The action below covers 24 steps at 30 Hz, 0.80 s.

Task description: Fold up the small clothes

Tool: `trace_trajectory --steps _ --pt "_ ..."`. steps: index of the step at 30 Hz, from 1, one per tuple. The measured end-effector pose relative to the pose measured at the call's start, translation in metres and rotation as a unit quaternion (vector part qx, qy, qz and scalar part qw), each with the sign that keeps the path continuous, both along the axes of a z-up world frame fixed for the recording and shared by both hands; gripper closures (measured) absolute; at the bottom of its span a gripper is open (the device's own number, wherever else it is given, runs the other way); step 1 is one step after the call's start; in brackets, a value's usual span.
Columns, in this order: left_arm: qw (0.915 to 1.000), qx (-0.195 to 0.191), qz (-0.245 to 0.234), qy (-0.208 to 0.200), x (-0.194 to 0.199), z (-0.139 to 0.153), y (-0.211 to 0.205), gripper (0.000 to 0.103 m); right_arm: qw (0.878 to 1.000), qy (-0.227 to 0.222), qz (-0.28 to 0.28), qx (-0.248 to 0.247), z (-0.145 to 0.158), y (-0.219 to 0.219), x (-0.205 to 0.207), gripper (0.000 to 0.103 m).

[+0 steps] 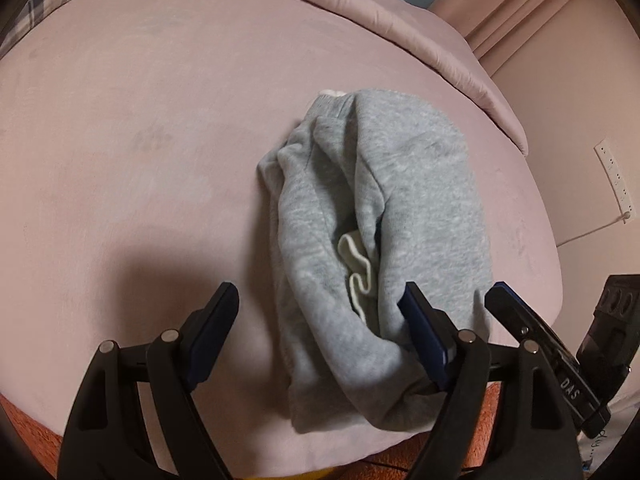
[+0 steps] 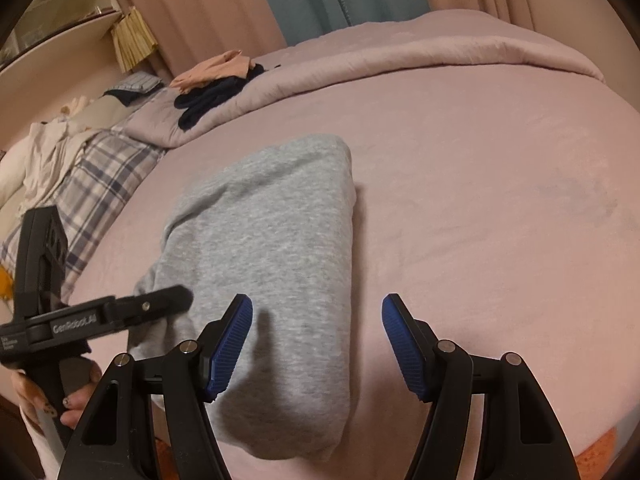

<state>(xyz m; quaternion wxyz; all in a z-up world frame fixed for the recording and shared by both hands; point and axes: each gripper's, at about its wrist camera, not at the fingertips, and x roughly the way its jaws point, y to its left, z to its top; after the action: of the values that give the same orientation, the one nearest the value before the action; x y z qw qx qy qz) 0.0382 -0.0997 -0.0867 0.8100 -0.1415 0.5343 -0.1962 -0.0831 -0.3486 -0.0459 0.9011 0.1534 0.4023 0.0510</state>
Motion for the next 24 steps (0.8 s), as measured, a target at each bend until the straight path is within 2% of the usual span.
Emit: trace_trajectory --steps 8,15,19,24 --pt "0.9997 -0.016 0.007 0.019 -0.003 -0.014 0.011 0.015 1.000 0.017 0.011 -0.008 -0.009 0.006 0.006 0.035" --pt "0.9994 -0.028 0.016 0.011 -0.012 -0.021 0.014 0.011 0.999 0.028 0.017 -0.007 -0.014 0.008 0.010 0.034" --pt "0.9992 -0.035 0.016 0.012 -0.014 -0.020 0.017 0.011 0.999 0.035 0.016 -0.001 -0.018 0.007 0.012 0.027" --pt "0.9969 -0.076 0.010 -0.015 -0.029 -0.006 0.033 0.012 0.999 0.032 0.010 0.009 -0.017 0.001 0.008 0.025"
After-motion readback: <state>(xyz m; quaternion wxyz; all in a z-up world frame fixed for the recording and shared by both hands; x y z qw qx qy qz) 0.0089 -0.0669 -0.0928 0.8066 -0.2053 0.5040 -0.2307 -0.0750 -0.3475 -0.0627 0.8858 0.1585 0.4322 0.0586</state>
